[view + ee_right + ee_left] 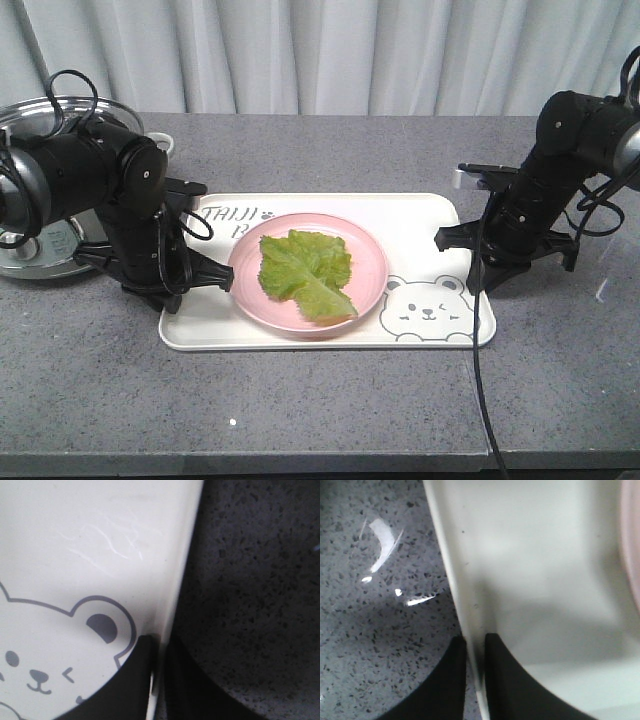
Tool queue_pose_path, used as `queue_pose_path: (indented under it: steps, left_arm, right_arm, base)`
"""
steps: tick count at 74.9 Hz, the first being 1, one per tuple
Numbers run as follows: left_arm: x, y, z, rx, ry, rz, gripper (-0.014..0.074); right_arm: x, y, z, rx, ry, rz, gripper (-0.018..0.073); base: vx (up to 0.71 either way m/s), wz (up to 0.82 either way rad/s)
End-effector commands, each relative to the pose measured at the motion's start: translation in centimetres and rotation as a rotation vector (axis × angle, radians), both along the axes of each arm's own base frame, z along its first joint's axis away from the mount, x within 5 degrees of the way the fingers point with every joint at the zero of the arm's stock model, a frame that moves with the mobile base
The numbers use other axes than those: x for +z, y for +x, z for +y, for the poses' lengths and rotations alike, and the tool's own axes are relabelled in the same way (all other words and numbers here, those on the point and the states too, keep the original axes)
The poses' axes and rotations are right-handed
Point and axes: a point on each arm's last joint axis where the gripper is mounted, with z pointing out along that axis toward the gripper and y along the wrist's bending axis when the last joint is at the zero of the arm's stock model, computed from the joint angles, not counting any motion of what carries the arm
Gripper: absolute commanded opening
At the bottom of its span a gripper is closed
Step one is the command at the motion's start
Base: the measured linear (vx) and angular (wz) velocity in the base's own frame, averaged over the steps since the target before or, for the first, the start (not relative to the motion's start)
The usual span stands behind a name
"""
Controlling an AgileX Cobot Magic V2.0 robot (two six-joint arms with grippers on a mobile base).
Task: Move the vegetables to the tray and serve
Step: 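Grip the tray edges with both grippers and lift it off the counter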
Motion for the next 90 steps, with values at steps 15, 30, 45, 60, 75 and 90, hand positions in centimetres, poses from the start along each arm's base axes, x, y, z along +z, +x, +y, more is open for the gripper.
queue_pose_path:
  steps: [15, 30, 45, 60, 75, 90]
  left_arm:
    - [2.6, -0.4, -1.3, -0.047, -0.131, -0.091, -0.0007]
    - [3.6, -0.6, -1.5, -0.042, -0.174, -0.126, -0.0007]
    - [4.9, -0.9, -1.6, -0.058, -0.215, -0.172, -0.0007]
    - [6.1, -1.3, -1.5, -0.064, -0.231, -0.21, -0.0007]
    - [7.1, -1.6, -1.3, -0.065, -0.243, -0.241, -0.0007]
    - [8.8, -2.3, -1.0, -0.072, -0.26, -0.287, -0.0007]
  right_arm:
    - [2.7, -0.4, 0.5, 0.027, 0.047, -0.05, -0.0009]
    - [3.4, -0.6, 0.5, 0.024, 0.051, -0.072, -0.0008]
    - [4.1, -0.8, 0.5, 0.024, 0.056, -0.09, -0.0007]
    - [5.4, -1.1, 0.6, 0.019, 0.072, -0.126, -0.0006]
    - [7.7, -1.9, 0.5, 0.018, 0.076, -0.195, -0.0006]
    - [10.1, -2.9, 0.4, 0.019, 0.081, -0.26, -0.0006]
  base:
    - [0.0, 0.0]
    - [0.0, 0.0]
    - [0.0, 0.0]
    - [0.0, 0.0]
    - [0.0, 0.0]
    - [0.0, 0.0]
